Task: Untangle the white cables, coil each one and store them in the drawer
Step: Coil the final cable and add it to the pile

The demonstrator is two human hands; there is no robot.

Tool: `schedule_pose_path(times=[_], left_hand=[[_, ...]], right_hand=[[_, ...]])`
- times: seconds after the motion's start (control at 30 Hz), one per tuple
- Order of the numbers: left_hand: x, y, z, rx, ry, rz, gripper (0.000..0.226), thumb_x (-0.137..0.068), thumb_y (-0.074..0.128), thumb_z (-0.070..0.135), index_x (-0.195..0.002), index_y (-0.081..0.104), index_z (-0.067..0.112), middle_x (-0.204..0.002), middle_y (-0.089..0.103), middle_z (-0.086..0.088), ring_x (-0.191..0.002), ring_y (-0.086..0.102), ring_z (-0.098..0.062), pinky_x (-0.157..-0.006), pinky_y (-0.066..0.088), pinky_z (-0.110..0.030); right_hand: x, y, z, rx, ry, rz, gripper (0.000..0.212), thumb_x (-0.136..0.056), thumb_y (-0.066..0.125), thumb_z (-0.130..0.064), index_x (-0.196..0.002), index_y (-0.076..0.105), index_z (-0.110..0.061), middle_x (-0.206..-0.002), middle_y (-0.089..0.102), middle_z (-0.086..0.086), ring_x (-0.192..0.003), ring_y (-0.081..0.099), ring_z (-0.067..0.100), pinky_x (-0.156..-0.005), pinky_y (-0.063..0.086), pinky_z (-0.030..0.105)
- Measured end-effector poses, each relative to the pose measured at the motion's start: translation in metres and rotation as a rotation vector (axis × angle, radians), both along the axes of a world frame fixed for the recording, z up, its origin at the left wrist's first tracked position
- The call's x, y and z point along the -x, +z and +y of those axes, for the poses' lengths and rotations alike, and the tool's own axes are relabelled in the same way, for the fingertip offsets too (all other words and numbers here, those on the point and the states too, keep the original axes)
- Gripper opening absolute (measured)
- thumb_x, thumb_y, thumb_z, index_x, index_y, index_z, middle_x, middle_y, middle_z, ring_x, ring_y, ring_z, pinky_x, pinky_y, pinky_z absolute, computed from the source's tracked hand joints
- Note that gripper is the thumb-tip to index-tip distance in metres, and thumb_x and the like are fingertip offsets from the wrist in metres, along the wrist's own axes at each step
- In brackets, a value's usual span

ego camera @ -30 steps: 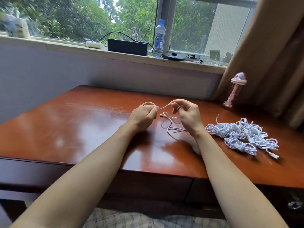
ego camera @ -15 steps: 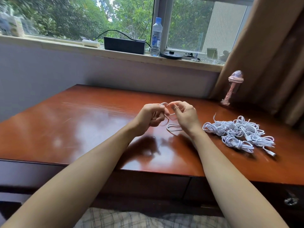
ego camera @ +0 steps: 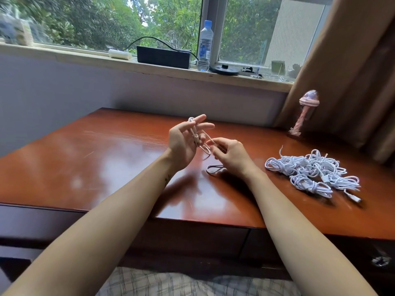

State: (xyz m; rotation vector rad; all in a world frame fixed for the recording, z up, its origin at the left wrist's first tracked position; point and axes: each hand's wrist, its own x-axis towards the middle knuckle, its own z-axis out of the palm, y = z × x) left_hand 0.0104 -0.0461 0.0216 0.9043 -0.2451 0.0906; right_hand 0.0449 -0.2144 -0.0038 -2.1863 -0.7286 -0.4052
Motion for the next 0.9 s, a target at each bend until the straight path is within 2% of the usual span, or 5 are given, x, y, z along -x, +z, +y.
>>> schedule_pose_path(times=[0.2,0.5,0.7,0.83,0.9], left_hand=[[-0.011,-0.008,-0.003,-0.155,0.158,-0.027,0.042,-0.107,0.033,-0.002,-0.149,0.031,0.001,-0.137,0.06,-0.016,-0.092,0.068,-0.017,-0.076,0.052,-0.025],[-0.021,-0.019,-0.005,-0.452,0.453,-0.07,0.049,-0.103,0.04,-0.007,-0.151,0.03,0.001,-0.146,0.051,-0.01,-0.121,0.06,-0.018,-0.105,0.049,-0.03],[-0.022,-0.022,0.002,-0.701,0.587,-0.122,0.055,-0.101,0.034,-0.008,-0.154,0.029,0.004,-0.134,0.051,-0.001,-0.12,0.057,-0.01,-0.1,0.044,-0.014],[-0.024,-0.028,0.003,-0.92,0.513,-0.17,0.059,-0.101,0.037,-0.003,-0.157,0.025,0.009,-0.126,0.059,0.001,-0.119,0.056,-0.013,-0.098,0.046,-0.022],[-0.023,-0.03,0.003,-1.01,0.467,-0.163,0.057,-0.101,0.038,-0.002,-0.156,0.027,0.008,-0.12,0.061,0.001,-0.117,0.058,-0.017,-0.101,0.043,-0.025]], right_hand=[[0.005,-0.001,0.006,0.003,0.055,0.058,0.015,-0.089,0.068,-0.014,-0.098,0.075,-0.023,-0.08,0.073,-0.005,-0.068,0.059,0.006,-0.074,0.053,0.034],[0.014,0.004,0.006,-0.011,0.091,0.183,0.016,-0.08,0.078,-0.01,-0.09,0.07,-0.02,-0.069,0.065,-0.01,-0.061,0.055,0.004,-0.064,0.048,0.02],[0.017,0.009,0.006,-0.249,0.163,0.236,0.01,-0.088,0.074,-0.002,-0.088,0.065,-0.006,-0.075,0.065,0.0,-0.063,0.055,0.004,-0.062,0.046,0.015],[0.014,0.009,0.004,-0.296,0.208,0.256,0.006,-0.098,0.062,-0.006,-0.103,0.066,-0.004,-0.084,0.074,0.004,-0.078,0.07,0.02,-0.077,0.055,0.041],[0.014,0.009,0.005,-0.307,0.188,0.24,0.014,-0.103,0.058,-0.012,-0.109,0.069,-0.005,-0.073,0.071,-0.008,-0.068,0.067,0.016,-0.071,0.057,0.039]])
